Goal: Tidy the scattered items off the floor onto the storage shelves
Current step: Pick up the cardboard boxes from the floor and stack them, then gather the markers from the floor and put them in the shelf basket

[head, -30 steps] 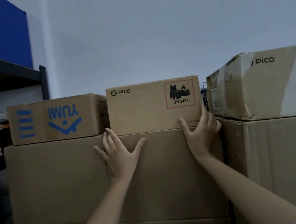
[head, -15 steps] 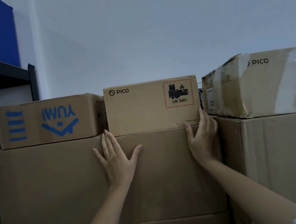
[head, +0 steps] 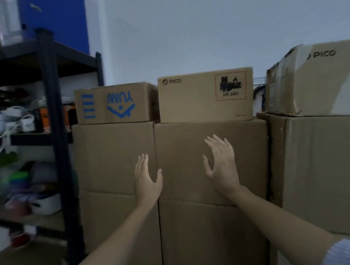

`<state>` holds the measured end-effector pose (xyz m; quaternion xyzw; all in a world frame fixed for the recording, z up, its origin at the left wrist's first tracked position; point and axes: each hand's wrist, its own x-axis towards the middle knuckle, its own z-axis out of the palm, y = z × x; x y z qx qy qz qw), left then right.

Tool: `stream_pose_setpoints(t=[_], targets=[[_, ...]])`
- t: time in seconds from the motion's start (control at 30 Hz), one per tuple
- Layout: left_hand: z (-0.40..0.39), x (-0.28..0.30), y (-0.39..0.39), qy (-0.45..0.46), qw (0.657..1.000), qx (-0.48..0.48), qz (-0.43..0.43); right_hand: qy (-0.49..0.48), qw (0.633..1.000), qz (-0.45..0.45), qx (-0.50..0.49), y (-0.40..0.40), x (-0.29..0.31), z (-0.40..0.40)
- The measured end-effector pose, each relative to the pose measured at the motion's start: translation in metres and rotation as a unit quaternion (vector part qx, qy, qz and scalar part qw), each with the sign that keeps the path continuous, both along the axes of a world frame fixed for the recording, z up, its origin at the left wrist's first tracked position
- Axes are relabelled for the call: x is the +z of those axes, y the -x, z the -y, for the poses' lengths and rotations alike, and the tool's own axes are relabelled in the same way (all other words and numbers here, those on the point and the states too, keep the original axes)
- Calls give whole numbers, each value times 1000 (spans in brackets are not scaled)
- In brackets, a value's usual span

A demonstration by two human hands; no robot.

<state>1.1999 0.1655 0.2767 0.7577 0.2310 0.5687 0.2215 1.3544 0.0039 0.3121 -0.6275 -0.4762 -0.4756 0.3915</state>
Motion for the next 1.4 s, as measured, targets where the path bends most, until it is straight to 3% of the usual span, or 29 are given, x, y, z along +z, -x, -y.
stream_pose_setpoints(t=[0.13,0.33,0.6,0.8,1.07,1.23,1.4], targets=[[15,-43,79,82,996,33,-9,35,991,-60,111,50,-33,-8],[32,-102,231,173,969,174,-26,119,949,-149,253,132,-89,-36],[82,-167,440,269,896,345,-76,217,848,-257,409,294,-178,-68],[127,-223,552,372,828,417,-33,373,769,-249,455,400,-228,-98],[157,-289,681,462,750,474,5,503,664,-243,497,552,-268,-140],[144,-304,739,505,721,474,34,559,597,-262,513,640,-291,-160],[112,-321,784,560,705,429,78,575,555,-312,515,704,-312,-183]])
